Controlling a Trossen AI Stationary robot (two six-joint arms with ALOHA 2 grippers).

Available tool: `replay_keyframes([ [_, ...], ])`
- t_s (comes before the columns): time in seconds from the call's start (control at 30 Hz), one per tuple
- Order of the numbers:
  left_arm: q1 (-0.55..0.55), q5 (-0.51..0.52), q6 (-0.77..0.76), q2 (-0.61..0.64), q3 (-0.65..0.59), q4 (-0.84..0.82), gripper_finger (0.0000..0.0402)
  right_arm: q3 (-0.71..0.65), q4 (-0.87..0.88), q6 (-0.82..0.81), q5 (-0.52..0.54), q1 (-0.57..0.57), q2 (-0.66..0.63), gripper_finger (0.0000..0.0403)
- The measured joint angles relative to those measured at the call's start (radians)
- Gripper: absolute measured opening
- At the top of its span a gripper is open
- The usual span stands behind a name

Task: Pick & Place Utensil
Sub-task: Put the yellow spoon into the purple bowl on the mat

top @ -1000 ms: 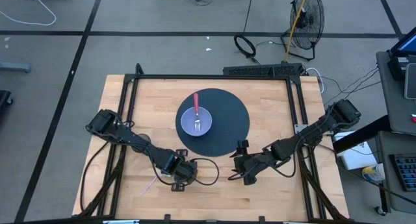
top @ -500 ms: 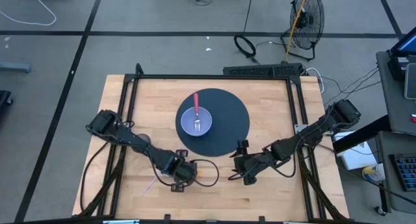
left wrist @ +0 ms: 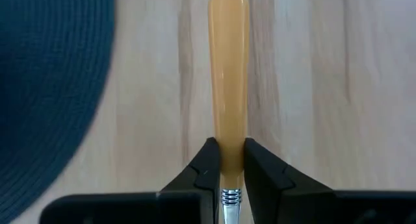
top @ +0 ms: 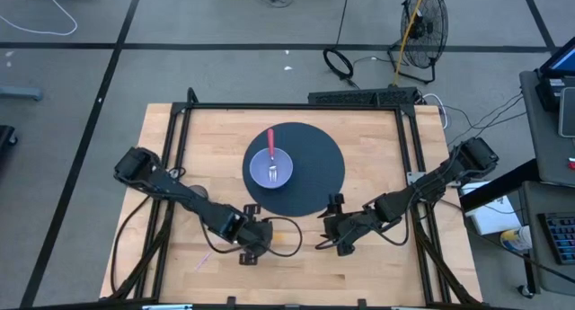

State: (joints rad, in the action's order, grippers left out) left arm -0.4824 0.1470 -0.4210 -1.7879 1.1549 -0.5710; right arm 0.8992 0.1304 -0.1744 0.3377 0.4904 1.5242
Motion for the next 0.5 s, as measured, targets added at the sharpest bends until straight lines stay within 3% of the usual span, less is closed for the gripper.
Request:
replay_keyframes([
  [0.27, -0.006, 0.137, -0.001, 0.104, 0.001, 0.057, 0.0045, -0.028, 0.000, -0.050, 0.000, 0.000, 0.000, 0.0254],
  [0.5, -0.002, 0.403, -0.003, 0.206, 0.002, 0.098, 0.0045, -0.029, -0.016, -0.050, 0.000, 0.000, 0.000, 0.0254],
])
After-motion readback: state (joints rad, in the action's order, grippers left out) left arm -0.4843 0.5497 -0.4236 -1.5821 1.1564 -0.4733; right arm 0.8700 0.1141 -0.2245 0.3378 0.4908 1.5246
